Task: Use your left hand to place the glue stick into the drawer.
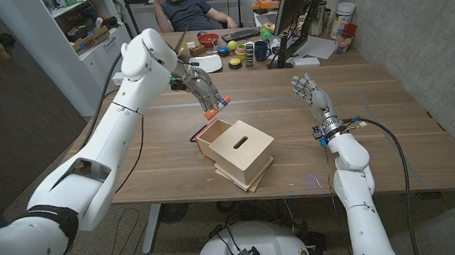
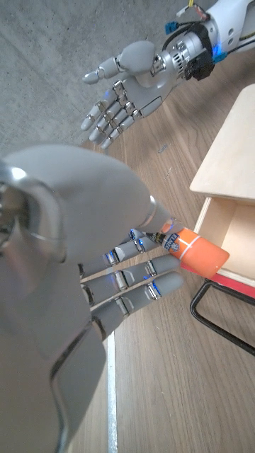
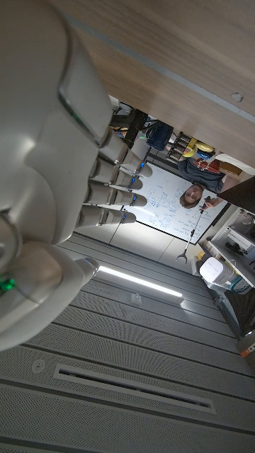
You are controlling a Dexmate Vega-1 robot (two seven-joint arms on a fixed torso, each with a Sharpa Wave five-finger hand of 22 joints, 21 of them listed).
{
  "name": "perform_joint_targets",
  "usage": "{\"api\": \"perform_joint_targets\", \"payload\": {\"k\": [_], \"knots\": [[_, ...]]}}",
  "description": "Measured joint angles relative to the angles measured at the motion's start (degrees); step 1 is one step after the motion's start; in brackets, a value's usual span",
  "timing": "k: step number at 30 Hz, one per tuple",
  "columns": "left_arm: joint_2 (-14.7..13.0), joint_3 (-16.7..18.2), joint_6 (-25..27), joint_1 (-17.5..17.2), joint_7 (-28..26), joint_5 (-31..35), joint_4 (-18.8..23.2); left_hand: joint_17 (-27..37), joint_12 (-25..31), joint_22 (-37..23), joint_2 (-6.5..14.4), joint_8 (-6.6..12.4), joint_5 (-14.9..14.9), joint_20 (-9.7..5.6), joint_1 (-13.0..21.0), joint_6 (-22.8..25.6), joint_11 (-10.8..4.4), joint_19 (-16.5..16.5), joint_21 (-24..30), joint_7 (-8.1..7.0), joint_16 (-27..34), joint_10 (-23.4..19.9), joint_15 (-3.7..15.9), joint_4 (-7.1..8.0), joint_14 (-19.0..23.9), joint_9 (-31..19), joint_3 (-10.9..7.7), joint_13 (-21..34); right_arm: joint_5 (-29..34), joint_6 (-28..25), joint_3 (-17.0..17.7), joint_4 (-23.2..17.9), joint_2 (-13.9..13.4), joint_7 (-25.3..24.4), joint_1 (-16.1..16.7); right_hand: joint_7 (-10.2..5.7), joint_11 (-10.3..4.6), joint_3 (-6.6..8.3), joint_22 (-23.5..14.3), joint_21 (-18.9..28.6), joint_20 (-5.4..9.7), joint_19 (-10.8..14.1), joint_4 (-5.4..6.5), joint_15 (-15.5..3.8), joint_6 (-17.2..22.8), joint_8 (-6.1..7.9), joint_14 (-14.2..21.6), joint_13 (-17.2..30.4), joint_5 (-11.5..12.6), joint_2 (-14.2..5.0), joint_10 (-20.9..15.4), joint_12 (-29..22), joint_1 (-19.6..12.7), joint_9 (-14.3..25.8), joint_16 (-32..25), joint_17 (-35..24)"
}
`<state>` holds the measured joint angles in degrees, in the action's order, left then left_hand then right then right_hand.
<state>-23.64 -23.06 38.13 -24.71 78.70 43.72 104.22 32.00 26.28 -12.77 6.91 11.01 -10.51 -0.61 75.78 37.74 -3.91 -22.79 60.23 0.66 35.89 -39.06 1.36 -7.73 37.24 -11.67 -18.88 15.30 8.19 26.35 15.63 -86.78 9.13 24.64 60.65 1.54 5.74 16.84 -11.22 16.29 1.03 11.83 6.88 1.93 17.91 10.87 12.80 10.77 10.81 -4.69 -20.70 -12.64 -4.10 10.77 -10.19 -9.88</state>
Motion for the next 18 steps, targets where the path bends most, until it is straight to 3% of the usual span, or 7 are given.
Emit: {"api": "perform_joint_targets", "payload": {"k": [10, 18], "knots": [[-2.65, -2.19, -1.23, 0.46, 0.17, -5.98, 2.10, -0.30, -0.19, 0.48, 0.36, 0.00, -0.21, -0.24, -0.36, -0.18, -0.30, 0.24, 0.45, -0.18, -0.18, 0.30, 0.09, 0.00, 0.08, 0.00, 0.00, 0.07, 0.12, 0.07, -0.50, -1.14, 0.33, -0.93, 0.97, -0.22, -0.01, -0.24, 0.00, 0.00, -0.21, 0.21, -0.24, 0.00, 0.22, 0.00, 0.00, 0.00, 0.00, 0.00, 0.01, 0.00, 0.00, 0.00, 0.00, 0.00], [-4.50, -4.63, -1.82, 0.54, 0.16, -6.76, 4.74, -0.77, 0.02, 0.80, 0.36, 0.01, -0.21, -0.42, -0.36, -0.89, -0.62, 0.42, 0.45, -0.88, -0.56, 0.62, 0.12, -0.02, 0.09, -0.02, -0.02, 0.09, 0.12, 0.06, -0.75, -1.80, 0.42, -1.24, 1.48, -0.22, -0.01, -0.24, 0.00, 0.00, -0.21, 0.21, -0.24, 0.00, 0.22, 0.00, 0.00, 0.00, 0.00, 0.00, 0.01, 0.00, 0.00, -0.10, 0.00, 0.00]]}}
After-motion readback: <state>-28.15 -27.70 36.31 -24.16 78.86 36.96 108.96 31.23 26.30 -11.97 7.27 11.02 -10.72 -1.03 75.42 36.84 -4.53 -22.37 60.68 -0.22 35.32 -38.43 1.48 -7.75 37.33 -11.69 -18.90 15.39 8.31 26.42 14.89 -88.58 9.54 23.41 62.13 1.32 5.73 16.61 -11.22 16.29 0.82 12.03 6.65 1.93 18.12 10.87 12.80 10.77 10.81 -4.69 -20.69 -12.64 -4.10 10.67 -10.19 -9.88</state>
